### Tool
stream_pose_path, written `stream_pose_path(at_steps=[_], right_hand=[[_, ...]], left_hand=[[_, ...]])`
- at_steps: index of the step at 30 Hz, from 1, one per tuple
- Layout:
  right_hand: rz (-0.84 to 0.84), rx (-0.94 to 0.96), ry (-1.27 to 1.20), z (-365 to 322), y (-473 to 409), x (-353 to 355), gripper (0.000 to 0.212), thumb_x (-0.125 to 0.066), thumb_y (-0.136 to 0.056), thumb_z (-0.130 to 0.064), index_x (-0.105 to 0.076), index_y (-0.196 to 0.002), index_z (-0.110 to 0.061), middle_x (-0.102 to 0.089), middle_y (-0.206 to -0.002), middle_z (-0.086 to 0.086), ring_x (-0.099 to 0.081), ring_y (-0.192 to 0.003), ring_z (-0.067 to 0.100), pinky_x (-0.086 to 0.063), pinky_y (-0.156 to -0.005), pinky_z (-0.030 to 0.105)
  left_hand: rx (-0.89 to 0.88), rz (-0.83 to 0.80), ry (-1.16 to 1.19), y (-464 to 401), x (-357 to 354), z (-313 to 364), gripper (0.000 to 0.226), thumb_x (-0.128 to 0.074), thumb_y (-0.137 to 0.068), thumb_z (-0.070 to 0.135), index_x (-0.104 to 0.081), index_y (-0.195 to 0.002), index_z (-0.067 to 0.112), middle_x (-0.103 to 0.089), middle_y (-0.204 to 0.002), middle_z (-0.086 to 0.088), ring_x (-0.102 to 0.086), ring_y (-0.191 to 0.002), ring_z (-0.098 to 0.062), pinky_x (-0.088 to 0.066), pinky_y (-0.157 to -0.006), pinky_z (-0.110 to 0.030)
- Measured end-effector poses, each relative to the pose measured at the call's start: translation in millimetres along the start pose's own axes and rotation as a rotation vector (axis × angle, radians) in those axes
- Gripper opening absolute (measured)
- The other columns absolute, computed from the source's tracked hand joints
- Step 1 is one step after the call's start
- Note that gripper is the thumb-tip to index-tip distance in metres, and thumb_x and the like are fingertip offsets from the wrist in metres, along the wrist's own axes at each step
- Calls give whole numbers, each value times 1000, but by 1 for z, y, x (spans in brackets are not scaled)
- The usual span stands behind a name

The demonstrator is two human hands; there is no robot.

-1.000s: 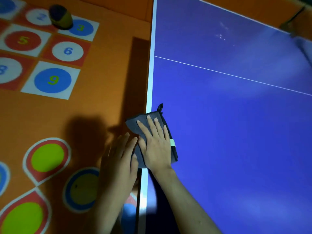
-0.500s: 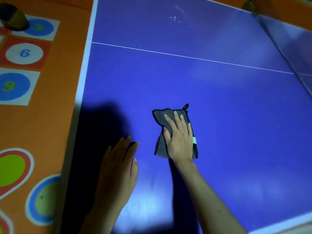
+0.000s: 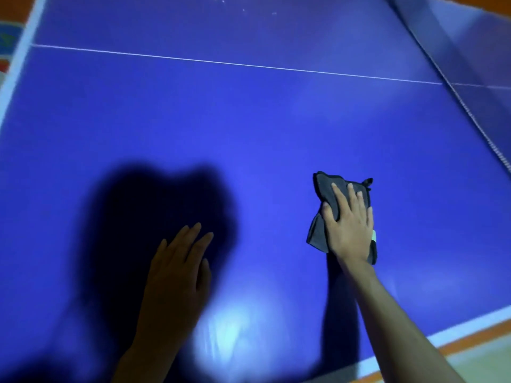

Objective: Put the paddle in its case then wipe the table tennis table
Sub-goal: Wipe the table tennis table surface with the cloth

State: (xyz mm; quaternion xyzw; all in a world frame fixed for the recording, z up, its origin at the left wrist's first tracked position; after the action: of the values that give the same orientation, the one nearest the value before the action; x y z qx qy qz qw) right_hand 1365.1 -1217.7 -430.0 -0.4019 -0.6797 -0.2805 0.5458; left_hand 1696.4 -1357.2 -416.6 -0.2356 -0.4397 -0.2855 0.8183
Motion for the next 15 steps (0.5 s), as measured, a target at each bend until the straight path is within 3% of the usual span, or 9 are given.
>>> stream_pose_path(at_steps=[7, 15], right_hand=[[-25, -16, 19, -5, 13, -6, 68, -18, -98, -58, -24, -164, -41, -12, -174, -7, -6, -161, 16, -2, -130, 43], [-14, 106, 40, -108, 82, -31, 66, -16, -100, -55, -26, -163, -40, -19, -173, -7, -11, -161, 17, -7, -131, 45]], left_hand=[[8, 46, 12, 5, 11, -11, 49, -44, -94, 23, -61, -140, 15, -52, -152, -6, -46, -143, -28, -34, -117, -57], [37, 94, 65, 40, 57, -68, 51, -44, -95, 24, -57, -144, 15, -50, -154, -5, -44, -145, -28, -34, -117, -57]])
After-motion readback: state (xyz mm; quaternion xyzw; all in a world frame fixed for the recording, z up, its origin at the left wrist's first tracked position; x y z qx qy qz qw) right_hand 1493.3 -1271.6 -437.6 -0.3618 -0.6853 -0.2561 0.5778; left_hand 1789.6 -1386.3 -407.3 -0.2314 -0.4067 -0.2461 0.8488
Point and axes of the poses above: each hand's wrist, its own y-axis away from the middle knuckle, its own x-axis out of the back of the hand, z = x × y, the point moved 4 cm from there along -y, towards the middle knuckle
